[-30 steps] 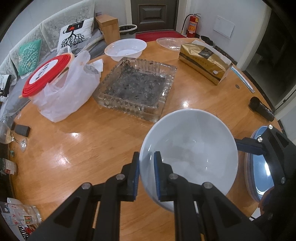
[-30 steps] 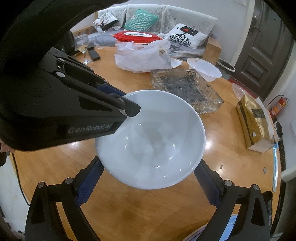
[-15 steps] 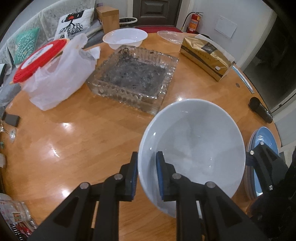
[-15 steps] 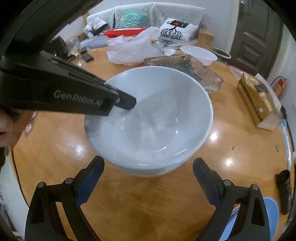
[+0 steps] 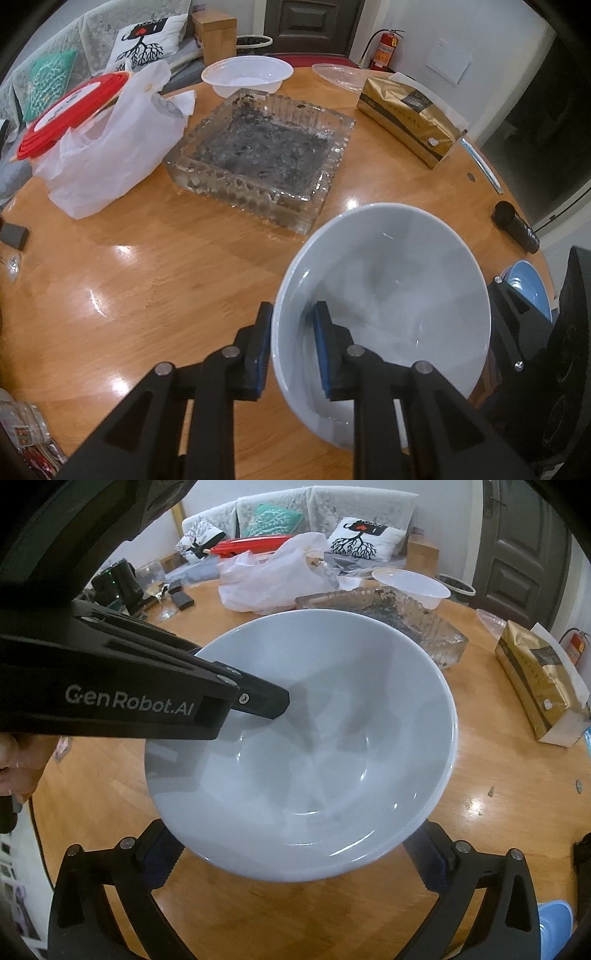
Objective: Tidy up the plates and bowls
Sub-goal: 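Lift the nested white bowls with both grippers toward the blue plate stack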
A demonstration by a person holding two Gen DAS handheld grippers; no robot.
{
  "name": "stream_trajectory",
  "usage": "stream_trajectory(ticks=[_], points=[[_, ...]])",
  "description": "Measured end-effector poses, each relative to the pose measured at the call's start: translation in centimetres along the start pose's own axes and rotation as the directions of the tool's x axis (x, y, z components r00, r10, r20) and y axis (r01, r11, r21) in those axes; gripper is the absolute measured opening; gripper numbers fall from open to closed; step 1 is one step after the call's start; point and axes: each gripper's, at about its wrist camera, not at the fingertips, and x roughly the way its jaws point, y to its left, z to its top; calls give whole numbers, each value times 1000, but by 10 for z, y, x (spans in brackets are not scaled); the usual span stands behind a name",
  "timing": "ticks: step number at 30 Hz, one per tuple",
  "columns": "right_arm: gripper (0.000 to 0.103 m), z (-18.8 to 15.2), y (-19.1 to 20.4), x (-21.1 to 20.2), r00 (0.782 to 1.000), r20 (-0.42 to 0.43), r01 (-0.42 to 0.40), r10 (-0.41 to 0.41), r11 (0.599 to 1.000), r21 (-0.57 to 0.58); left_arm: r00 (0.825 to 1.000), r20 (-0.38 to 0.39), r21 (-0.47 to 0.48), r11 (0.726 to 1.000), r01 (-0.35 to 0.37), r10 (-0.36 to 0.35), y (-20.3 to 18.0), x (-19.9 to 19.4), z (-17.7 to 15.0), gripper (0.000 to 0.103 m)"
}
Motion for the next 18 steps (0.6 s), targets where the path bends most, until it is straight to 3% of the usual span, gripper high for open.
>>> stream_trajectory(ticks=[7,18], points=[[99,-11,12,-11,1000,-3,18,-18,999,-38,1000,-12,7,1000,2,-2,-1,-7,-15,18],[99,-65,52,-46,1000,15,-4,6,994,-110,999,-26,-14,1000,23,-23,-18,-36,-87,18]])
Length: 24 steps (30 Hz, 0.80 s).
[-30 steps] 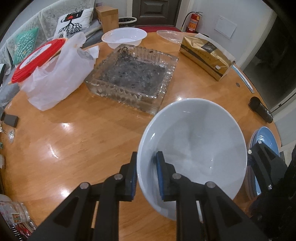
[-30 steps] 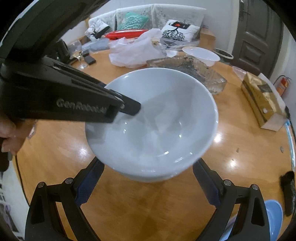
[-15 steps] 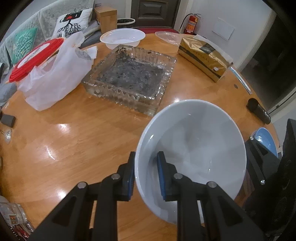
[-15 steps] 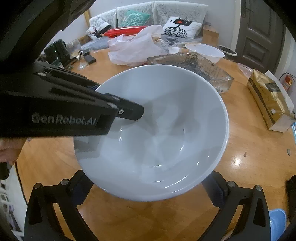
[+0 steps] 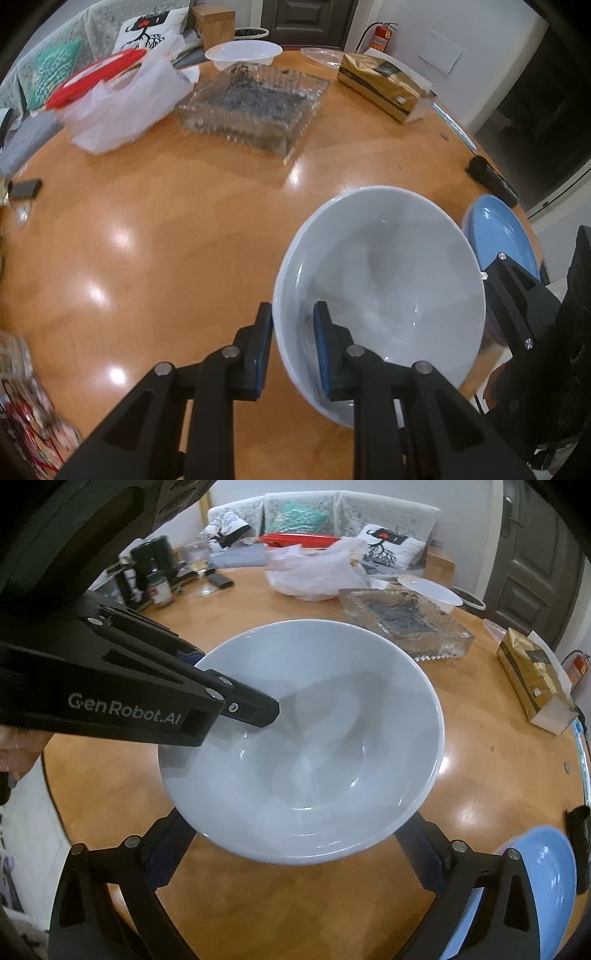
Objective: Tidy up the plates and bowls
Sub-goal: 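Lift the nested white bowls with both grippers toward the blue plate stack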
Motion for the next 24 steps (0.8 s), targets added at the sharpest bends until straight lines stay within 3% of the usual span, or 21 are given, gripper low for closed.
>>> stream_trajectory(ticks=[6,12,18,24], points=[[100,-27,16,-16,999,42,-20,21,1000,-20,999,-10,-4,999,35,-35,-9,-12,-34,20],[102,-38,22,-14,994,105,3,-1,1000,-20,997,-10,-17,997,72,-72,-6,-13,-36,21],[102,-38,18,-4,994,102,-22,25,999,-30,994,-3,-26,994,109,-109,1,-9,-28,21],[102,-35,9,19,998,32,-52,51,998,32,991,-18,-6,991,131,-131,2,-1,-21,21]])
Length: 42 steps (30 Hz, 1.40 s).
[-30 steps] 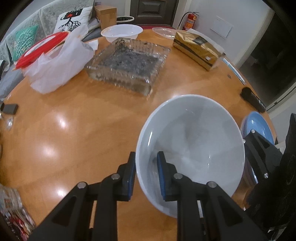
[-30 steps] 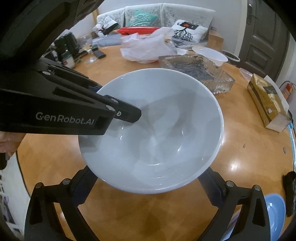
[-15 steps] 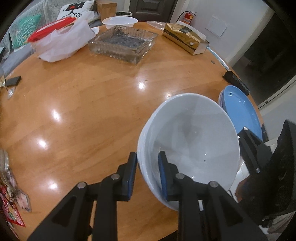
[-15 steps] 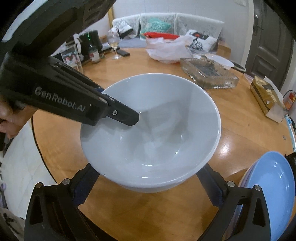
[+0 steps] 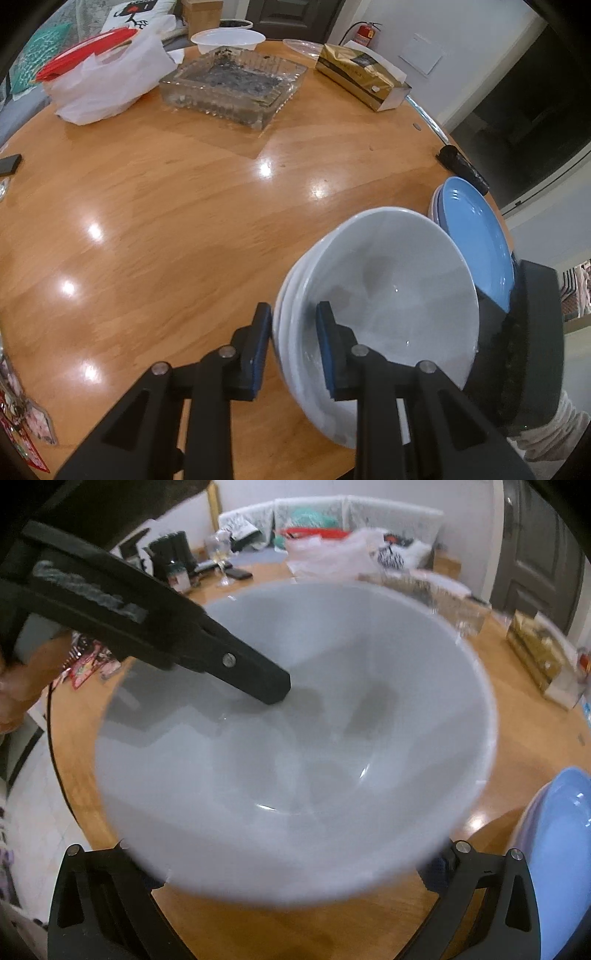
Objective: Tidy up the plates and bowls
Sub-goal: 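Lift the nested white bowls with both grippers toward the blue plate stack, then carry the bowls over the blue plate stack and lower them onto it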
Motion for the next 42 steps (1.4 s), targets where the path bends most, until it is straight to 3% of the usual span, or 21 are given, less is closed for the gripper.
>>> stream_trajectory(ticks=[7,13,21,42], points=[[102,1,3,8,999,48,13,-12,1000,-23,999,6,3,999,37,-37,4,1,1,22],[103,3,4,13,999,40,34,-33,999,-8,999,7,3,999,54,-54,3,5,2,26],[102,10,6,14,999,18,48,-49,998,27,999,8,5,999,52,-52,1,9,3,30],[102,11,13,-5,990,117,78,-79,997,15,998,65,59,998,7,-11,-17,-15,1,29]])
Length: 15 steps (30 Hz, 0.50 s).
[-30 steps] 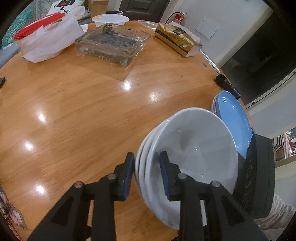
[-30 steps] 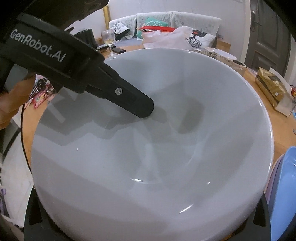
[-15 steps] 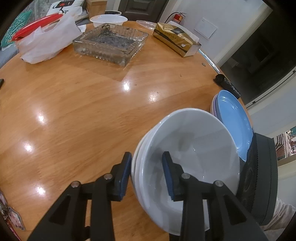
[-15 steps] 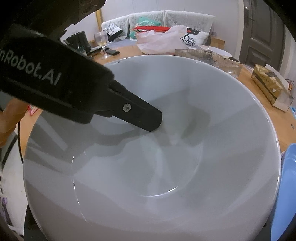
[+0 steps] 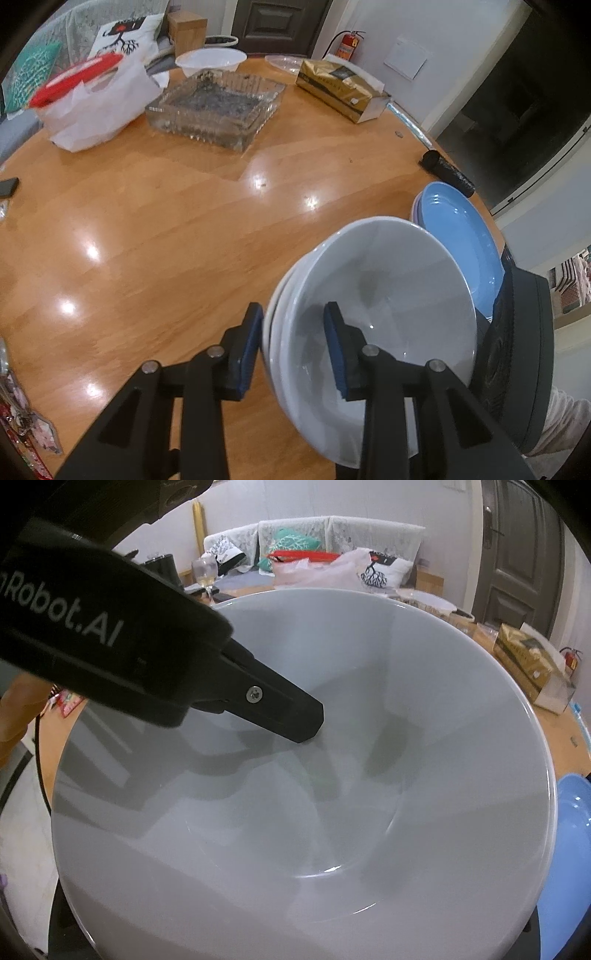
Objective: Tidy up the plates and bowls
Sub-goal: 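Carry the bowls over the blue plate stack and lower them onto it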
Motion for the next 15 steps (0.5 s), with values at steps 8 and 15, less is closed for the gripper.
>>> stream_trajectory(ticks=[8,15], points=[[102,7,-2,-25,999,45,12,-12,1000,-8,999,39,28,999,-21,20,-18,-24,6,29],[102,9,-9,-46,997,76,30,-29,1000,-8,997,65,56,998,-31,28,-42,-39,13,29]])
